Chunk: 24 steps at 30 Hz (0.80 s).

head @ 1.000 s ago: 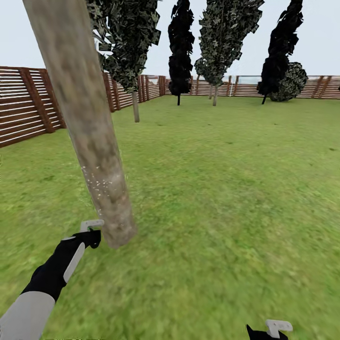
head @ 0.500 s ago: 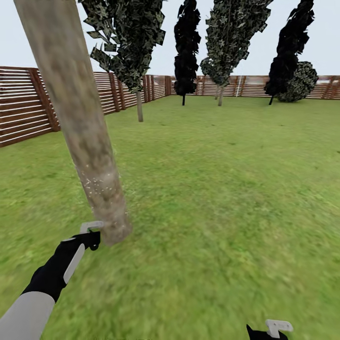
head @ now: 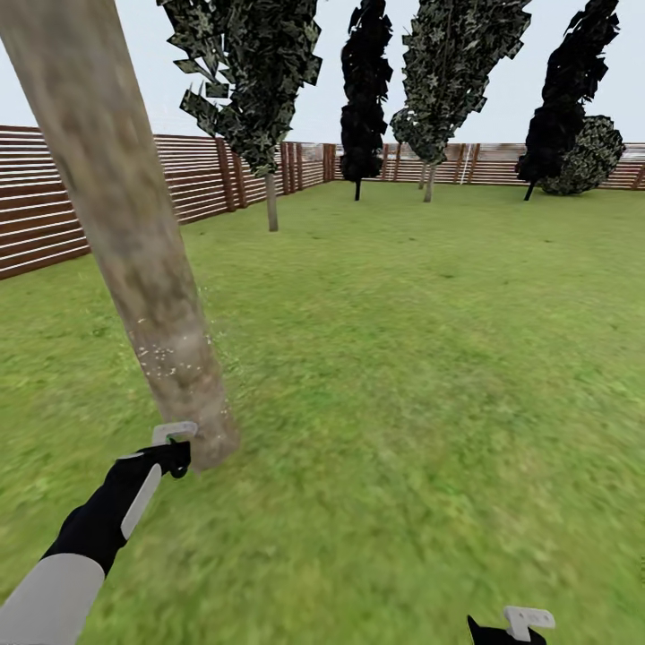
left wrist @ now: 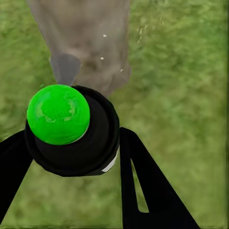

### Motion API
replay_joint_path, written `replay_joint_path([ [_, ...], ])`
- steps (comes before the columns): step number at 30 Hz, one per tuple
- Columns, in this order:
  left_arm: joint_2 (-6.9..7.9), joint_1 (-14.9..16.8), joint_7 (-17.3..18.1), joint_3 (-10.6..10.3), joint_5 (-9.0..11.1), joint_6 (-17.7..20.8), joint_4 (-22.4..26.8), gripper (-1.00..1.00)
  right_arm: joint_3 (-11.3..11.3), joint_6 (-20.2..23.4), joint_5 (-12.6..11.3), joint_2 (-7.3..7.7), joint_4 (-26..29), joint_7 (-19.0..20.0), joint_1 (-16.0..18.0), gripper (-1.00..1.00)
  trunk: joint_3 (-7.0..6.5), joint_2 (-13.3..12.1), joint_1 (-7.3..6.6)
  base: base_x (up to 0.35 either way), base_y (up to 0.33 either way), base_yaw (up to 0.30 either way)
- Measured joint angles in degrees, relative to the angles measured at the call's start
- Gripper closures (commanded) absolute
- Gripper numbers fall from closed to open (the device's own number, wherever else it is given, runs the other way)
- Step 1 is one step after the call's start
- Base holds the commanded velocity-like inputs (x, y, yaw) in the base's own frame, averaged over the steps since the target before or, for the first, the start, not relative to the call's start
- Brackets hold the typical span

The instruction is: In the garden, pick up the pesticide atomizer on the floor and spray pesticide onto both trees until each tree trunk is fully covered.

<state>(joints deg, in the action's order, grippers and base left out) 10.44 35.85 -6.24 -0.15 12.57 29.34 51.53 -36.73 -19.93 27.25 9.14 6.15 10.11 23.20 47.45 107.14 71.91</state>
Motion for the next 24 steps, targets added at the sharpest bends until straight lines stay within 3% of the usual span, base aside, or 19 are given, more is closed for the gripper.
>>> replay_joint_path([
  [2, -0.06, -0.01, -0.12, -0.01, 0.08, -0.12, -3.37, 1.00, 0.00, 0.01, 0.02, 0.00, 0.00, 0.00, 0.00, -1.00, 0.00, 0.00, 0.00, 0.116, -0.260, 0.000],
  [6, -0.07, -0.09, -0.26, 0.25, 0.10, -0.08, -4.54, 1.00, 0.00, 0.01, 0.02, 0.00, 0.00, 0.00, 0.00, -1.00, 0.00, 0.00, 0.00, 0.160, -0.244, 0.000],
  [11, 0.18, -1.66, -0.18, 2.62, 0.15, -0.24, -6.65, 1.00, 0.00, 0.00, 0.00, 0.00, 0.00, 0.00, 0.00, -1.00, 0.00, 0.00, 0.00, 0.191, -0.219, 0.000],
  [12, 0.31, -1.97, -0.19, 3.07, 0.09, -0.23, -6.59, 1.00, -0.05, -0.02, 0.00, 0.00, 0.05, 0.00, 0.00, -1.00, 0.00, 0.00, 0.00, -0.070, -0.234, 0.000],
  [14, 0.34, -2.26, 0.21, 6.71, 0.06, -0.23, -6.47, 1.00, -0.06, -0.02, 0.00, 0.00, 0.08, 0.00, 0.00, -1.00, 0.00, 0.00, 0.00, -0.240, -0.121, 0.000],
  [15, 0.31, -2.36, 0.39, 7.34, 0.23, -0.24, -6.43, 1.00, -0.06, -0.02, 0.00, 0.00, 0.09, 0.00, 0.00, -1.00, 0.00, 0.00, 0.00, -0.278, -0.019, 0.000],
  [24, -0.66, -2.54, 0.70, 7.57, 0.06, -3.30, -6.97, 1.00, -0.08, -0.01, 0.00, 0.00, 0.09, 0.00, 0.00, -1.00, 0.00, 0.00, 0.00, -0.276, 0.168, 0.000],
])
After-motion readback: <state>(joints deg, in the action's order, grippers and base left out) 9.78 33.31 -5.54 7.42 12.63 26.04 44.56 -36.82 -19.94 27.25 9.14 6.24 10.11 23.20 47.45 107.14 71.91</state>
